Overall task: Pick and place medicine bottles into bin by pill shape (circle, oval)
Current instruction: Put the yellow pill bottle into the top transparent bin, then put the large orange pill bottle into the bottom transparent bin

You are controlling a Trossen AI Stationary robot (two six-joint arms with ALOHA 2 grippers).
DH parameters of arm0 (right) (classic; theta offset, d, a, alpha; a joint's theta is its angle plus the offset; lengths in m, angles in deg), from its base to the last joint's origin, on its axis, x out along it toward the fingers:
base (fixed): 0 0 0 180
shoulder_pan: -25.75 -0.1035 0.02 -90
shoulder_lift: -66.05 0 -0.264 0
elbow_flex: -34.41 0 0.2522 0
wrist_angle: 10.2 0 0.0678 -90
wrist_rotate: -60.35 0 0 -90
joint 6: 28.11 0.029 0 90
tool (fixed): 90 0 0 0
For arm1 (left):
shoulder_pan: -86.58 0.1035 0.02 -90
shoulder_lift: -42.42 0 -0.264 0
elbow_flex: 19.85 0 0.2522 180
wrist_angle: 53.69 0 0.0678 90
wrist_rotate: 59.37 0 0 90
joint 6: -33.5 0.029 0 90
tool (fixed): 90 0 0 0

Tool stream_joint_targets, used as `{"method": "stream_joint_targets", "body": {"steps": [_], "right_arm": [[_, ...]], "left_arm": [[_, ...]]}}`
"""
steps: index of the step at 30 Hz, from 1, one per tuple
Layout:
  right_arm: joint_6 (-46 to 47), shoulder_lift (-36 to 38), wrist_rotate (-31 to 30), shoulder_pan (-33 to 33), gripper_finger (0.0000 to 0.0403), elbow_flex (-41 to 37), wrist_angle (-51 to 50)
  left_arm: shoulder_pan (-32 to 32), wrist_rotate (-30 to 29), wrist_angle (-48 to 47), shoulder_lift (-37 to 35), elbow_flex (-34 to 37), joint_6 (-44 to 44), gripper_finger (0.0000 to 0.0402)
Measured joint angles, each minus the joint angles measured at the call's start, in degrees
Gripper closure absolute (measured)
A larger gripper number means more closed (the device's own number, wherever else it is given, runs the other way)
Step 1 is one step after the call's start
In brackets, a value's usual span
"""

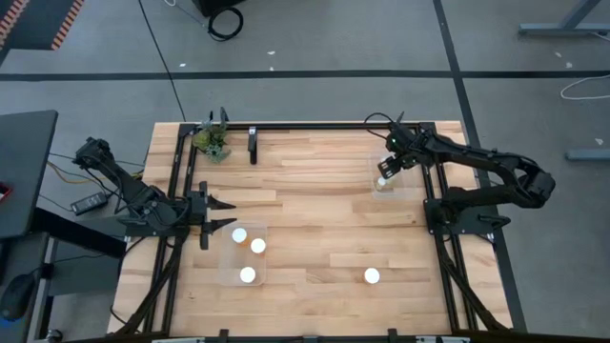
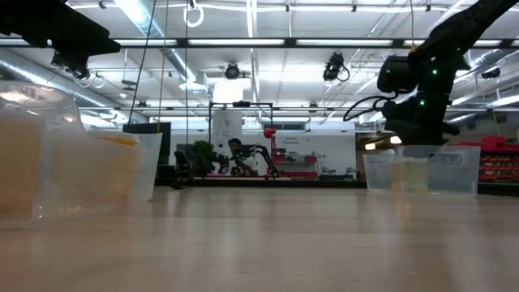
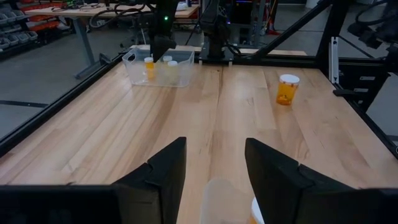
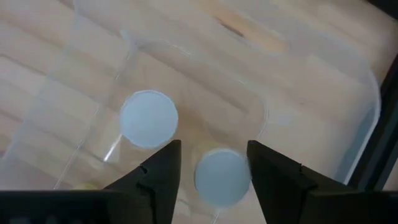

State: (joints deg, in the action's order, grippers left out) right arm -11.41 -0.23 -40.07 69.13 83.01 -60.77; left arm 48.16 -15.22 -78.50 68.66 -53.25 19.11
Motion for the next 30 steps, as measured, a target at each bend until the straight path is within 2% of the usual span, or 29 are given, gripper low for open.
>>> {"method": "stream_joint_targets", "body": {"steps": [8,18,23,30], "right_arm": [[-1.7,0.0,-0.7,0.0,0.0211,4.5,-1.3],[-1.4,0.0,-3.2,-0.9,0.0212,11.4,-10.8],[-0.5,0.0,-3.2,-6.4,0.0212,13.3,-11.1],[2.2,0.0,-2.1,-18.7,0.0212,13.4,-5.3]], "left_arm": [[0.0,0.0,0.0,0.0,0.0,-0.3,0.0229],[0.0,0.0,-0.2,0.0,0.0,-0.4,0.0228],[0.0,0.0,-0.5,0.0,0.0,-0.4,0.023],[0.0,0.1,-0.4,0.0,0.0,-1.3,0.0229]]}}
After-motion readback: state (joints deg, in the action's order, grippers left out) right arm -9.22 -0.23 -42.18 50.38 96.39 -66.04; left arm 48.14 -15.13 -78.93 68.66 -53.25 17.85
